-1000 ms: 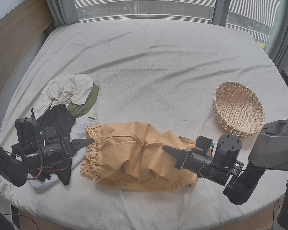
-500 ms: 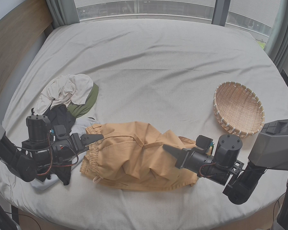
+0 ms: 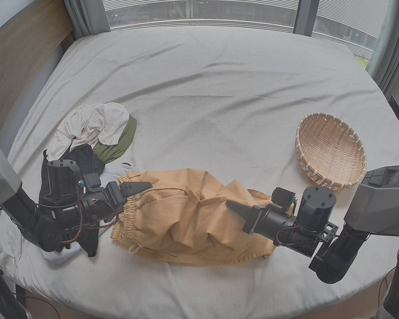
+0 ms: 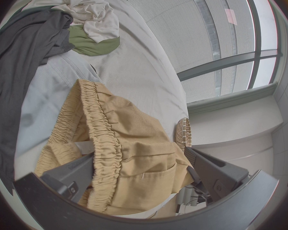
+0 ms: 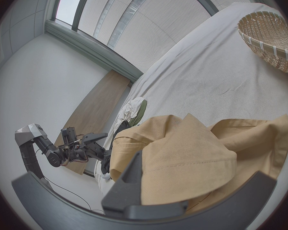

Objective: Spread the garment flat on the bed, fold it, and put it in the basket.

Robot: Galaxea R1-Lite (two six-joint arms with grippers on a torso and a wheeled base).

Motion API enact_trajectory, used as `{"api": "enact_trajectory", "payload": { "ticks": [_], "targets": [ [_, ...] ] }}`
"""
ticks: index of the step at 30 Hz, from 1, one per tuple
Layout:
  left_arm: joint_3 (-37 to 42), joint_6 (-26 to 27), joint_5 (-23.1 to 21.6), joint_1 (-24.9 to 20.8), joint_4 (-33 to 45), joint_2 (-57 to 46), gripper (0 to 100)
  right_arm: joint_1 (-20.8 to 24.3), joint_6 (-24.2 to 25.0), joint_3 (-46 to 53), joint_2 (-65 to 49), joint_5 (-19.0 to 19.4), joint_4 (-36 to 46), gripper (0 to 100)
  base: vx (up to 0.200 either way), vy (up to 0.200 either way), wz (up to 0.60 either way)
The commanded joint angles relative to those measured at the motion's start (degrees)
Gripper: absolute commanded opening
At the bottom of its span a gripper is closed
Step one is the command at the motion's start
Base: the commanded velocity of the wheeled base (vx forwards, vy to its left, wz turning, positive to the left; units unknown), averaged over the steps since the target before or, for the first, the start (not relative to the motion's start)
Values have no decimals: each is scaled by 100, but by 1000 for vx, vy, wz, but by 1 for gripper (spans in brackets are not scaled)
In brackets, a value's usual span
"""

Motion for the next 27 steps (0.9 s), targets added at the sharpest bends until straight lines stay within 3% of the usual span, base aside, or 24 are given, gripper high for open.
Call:
{"api": "enact_trajectory", "payload": {
  "ticks": [1, 8, 13, 21, 27],
  "targets": [
    [-63, -185, -34, -65, -121, 90, 100, 12, 1, -7, 0, -21, -3, 0, 0, 0, 0],
    [-28, -616, -315, -135, -279, 134, 100, 12, 10, 10, 0, -21, -3, 0, 0, 0, 0],
    [-63, -563, -333, -144, -419, 415, 100, 21, 10, 2, 0, -21, -12, 0, 0, 0, 0],
    [253, -422, -271, -153, -1509, 872, 100, 30, 10, 2, 0, -21, -3, 0, 0, 0, 0],
    [411, -387, -263, -223, -1685, 872, 100, 30, 1, -25, 0, -21, -12, 0, 0, 0, 0]
  ]
}}
